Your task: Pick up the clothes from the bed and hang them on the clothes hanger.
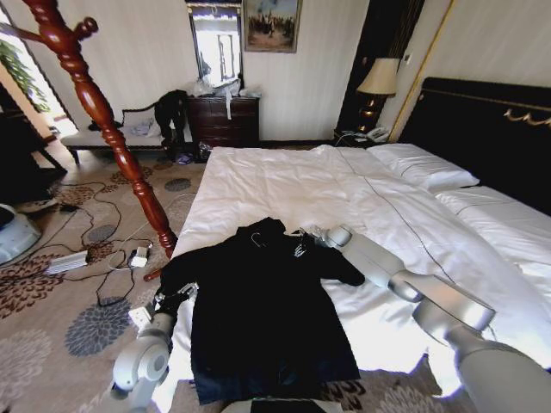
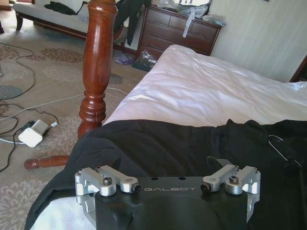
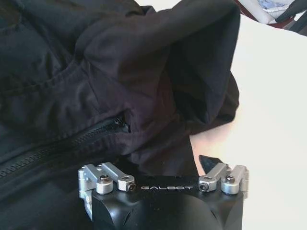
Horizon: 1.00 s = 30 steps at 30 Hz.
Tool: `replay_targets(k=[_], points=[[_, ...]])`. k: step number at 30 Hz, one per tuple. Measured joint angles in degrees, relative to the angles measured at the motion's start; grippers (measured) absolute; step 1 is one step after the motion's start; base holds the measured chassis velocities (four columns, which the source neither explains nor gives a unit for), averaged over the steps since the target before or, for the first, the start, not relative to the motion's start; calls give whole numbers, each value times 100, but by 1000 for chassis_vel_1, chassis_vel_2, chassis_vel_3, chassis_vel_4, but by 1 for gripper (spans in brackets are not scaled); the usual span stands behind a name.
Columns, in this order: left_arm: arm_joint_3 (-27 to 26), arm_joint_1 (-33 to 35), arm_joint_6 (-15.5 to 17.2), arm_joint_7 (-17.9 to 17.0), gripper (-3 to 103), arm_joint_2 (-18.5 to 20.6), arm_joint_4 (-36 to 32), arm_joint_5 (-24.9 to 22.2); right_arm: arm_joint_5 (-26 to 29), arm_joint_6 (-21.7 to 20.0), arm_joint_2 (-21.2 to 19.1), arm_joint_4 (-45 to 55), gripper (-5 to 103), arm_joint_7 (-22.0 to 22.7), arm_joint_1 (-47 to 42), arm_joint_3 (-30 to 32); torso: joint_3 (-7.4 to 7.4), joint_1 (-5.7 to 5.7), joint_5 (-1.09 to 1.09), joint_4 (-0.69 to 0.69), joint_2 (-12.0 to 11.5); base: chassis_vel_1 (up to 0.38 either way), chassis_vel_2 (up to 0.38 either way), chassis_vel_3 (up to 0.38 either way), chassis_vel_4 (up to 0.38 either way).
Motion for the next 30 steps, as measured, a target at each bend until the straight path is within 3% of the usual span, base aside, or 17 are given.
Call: replay_targets(k=[4,5,6,10,15,20,30], points=[[18,-15,0,-6,100,-1,35,0,22,2,9,0,83,1,-21,32,0,0,1,-1,0,0,0,0,0],[28,-20,0,-7,100,-1,44,0,29,2,4,0,72,1,-29,45,0,0,0,0,0,0,0,0,0],[28,-20,0,-7,100,-1,44,0,29,2,4,0,72,1,-29,45,0,0,0,0,0,0,0,0,0],[76,-33,0,-18,100,-8,73,3,86,-30,-58,5,50,3,-84,110,0,0,1,0,0,0,0,0,0],[94,-37,5,-26,100,-8,79,6,241,-149,-114,9,40,7,-116,175,0,0,1,0,0,0,0,0,0],[104,-42,12,-33,100,3,94,6,304,-189,-192,6,20,7,-154,245,-1,0,0,0,0,0,0,0,0],[141,-81,20,-47,100,39,125,-10,211,13,-431,240,18,-168,-297,344,0,0,1,0,0,0,0,0,0]])
